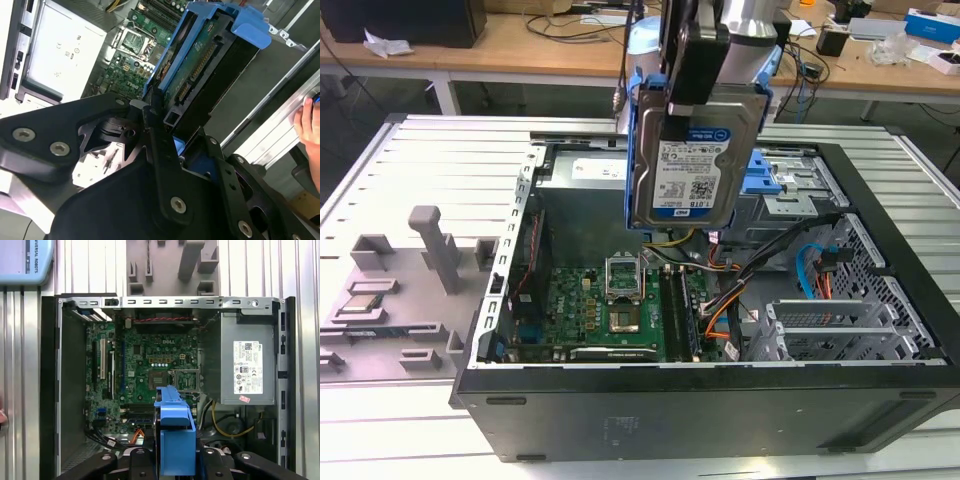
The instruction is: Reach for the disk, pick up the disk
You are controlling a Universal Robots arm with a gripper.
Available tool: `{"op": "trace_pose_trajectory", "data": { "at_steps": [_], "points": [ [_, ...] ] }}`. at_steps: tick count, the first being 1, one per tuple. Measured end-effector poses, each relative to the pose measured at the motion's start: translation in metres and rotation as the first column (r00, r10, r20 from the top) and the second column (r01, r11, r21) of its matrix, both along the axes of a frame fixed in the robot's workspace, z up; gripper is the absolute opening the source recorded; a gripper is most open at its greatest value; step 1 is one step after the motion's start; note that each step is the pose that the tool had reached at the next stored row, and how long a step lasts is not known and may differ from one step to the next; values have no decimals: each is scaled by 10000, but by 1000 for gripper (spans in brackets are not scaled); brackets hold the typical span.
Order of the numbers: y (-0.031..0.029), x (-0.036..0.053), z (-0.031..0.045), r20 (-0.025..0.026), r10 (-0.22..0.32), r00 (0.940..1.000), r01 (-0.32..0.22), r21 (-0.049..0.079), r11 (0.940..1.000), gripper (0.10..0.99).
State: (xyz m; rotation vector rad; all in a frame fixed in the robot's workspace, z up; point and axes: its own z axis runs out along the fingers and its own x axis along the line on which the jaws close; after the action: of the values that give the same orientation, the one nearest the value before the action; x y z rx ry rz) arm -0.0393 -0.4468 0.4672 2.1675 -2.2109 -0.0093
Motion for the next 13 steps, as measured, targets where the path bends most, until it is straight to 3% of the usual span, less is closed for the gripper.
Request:
{"op": "trace_pose_trajectory", "data": {
  "at_steps": [8,13],
  "points": [
    [-113,0,-2,0,0,10000,0,0,10000,361],
    [-248,0,-3,0,0,10000,0,0,10000,361]
  ]
}}
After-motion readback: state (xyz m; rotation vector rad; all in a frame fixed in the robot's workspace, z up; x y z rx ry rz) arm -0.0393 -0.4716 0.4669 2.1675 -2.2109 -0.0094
